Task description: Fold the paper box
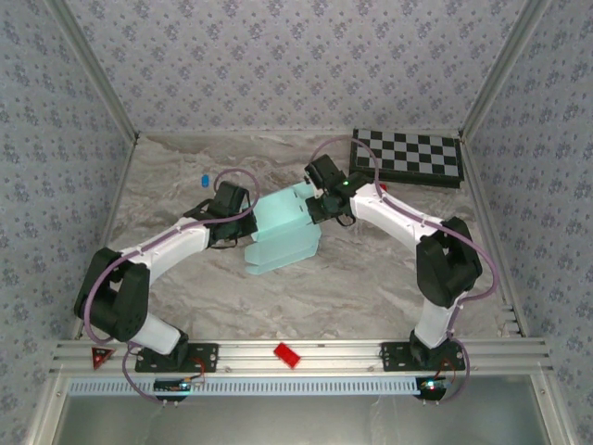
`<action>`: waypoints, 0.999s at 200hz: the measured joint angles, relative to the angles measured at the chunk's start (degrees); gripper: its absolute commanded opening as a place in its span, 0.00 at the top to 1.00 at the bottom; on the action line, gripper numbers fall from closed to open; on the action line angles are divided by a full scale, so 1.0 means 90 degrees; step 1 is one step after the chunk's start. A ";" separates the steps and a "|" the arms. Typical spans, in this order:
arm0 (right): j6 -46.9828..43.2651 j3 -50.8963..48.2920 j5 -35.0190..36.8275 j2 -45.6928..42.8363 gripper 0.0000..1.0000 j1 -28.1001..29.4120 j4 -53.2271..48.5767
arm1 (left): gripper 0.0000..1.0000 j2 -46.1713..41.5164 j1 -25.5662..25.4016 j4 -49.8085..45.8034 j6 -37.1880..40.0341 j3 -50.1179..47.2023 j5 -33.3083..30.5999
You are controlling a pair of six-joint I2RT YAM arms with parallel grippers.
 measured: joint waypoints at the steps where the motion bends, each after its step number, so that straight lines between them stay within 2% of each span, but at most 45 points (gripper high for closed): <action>1: 0.0002 0.0000 -0.0019 0.0000 0.93 -0.0002 0.0007 | 1.00 0.0000 0.0000 -0.0005 -0.0002 0.0000 0.0000; 91: 0.0107 -0.0287 -0.1341 -0.0090 0.93 -0.0306 0.0872 | 1.00 0.0027 0.0000 -0.0015 0.0015 0.0000 0.0005; 200: 0.0194 -0.0294 -0.2123 -0.0080 0.93 -0.0282 0.1188 | 1.00 0.0114 0.0000 0.0270 0.0012 0.0000 0.0272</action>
